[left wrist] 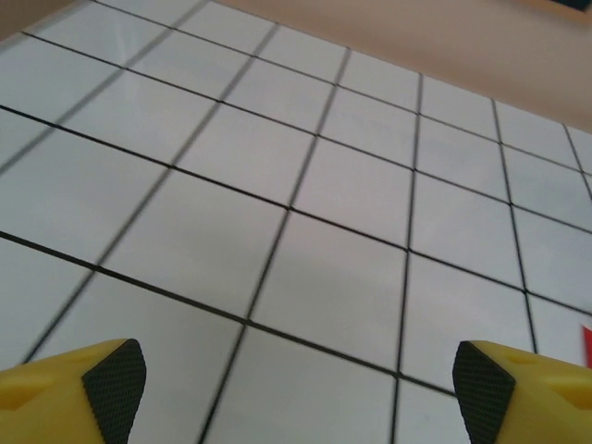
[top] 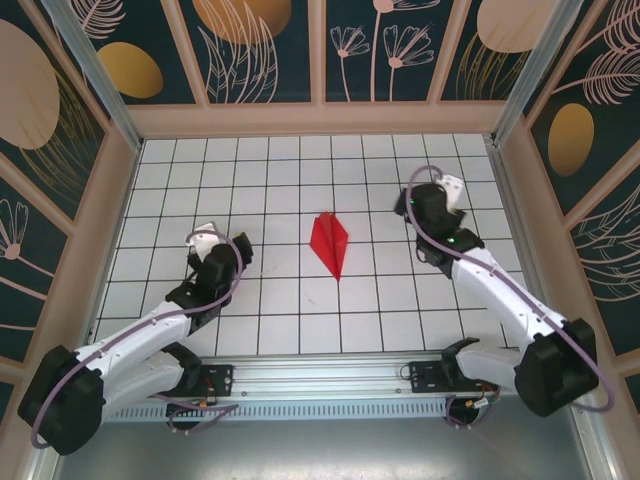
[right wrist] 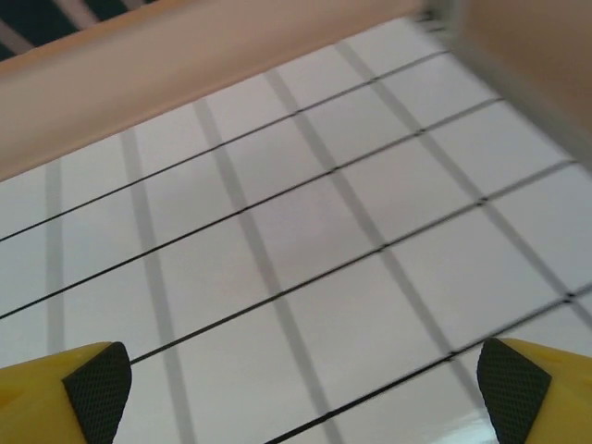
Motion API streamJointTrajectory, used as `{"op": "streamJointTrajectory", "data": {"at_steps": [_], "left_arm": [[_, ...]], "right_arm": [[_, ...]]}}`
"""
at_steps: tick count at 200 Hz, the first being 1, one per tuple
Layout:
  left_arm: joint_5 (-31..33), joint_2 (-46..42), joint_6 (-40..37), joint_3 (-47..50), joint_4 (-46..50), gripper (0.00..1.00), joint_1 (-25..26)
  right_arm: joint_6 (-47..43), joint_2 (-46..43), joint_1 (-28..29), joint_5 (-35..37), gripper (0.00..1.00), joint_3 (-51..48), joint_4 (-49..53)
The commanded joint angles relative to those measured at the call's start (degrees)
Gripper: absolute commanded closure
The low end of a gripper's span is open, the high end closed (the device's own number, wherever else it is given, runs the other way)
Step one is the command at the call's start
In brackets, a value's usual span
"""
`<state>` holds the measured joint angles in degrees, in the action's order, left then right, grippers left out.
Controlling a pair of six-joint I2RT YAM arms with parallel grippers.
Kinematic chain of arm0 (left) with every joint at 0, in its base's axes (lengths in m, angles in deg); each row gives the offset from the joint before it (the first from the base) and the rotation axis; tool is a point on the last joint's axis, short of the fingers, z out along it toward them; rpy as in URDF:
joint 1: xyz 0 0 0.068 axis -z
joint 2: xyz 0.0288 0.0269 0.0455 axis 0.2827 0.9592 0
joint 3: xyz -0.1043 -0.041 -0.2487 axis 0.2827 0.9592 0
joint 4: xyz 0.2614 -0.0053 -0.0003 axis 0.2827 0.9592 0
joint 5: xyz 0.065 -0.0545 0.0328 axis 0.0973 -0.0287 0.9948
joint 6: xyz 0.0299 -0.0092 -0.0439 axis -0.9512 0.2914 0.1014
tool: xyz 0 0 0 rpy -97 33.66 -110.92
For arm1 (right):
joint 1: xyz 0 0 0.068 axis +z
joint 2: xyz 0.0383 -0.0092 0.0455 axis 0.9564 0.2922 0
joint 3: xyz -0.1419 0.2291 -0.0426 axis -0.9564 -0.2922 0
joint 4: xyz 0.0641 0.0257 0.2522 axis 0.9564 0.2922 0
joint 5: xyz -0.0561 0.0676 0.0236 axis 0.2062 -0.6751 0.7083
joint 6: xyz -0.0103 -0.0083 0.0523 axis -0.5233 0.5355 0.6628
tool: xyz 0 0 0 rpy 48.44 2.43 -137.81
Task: Fold a paper plane with a square sheet of paper (pick it up from the middle)
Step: Reset both arms
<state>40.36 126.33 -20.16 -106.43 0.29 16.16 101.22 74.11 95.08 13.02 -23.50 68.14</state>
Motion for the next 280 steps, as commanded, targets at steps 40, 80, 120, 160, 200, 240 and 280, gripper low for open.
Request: {"op": "streamJointTrajectory", "data": {"at_steps": [40,80,120,160,200,240,280], "left_arm": [[4.31,2.40,-16.03,2.29,-16.02,0.05,-14.84],[-1.70,7.23,-18.49,0.68,-19.22,0.02,-22.39],[-2.23,14.66,-22.93,5.13,-34.05,0.01,-24.22],[-6.64,20.58,-29.89,9.51,-55.96,0.02,-25.46],[-14.75,29.17,-31.37,11.31,-71.10,0.01,-27.69],[-20.65,31.70,-31.16,13.14,-74.93,0.02,-28.99],[-18.61,32.26,-29.31,10.93,-72.08,0.02,-30.02]], "right_arm": [[-16.30,-1.09,-15.47,-8.56,0.01,-25.75,-37.41],[-21.82,10.77,-18.31,-13.76,0.01,-26.56,-52.75],[-24.59,17.47,-23.54,-25.59,0.01,-25.39,-65.33],[-26.72,23.82,-23.95,-35.34,0.01,-32.15,-84.49],[-26.01,23.43,-23.46,-32.57,0.01,-31.56,-82.37],[-26.02,23.58,-23.47,-32.56,0.01,-31.68,-82.59],[-25.92,23.55,-23.53,-32.57,0.01,-31.60,-82.51]]}}
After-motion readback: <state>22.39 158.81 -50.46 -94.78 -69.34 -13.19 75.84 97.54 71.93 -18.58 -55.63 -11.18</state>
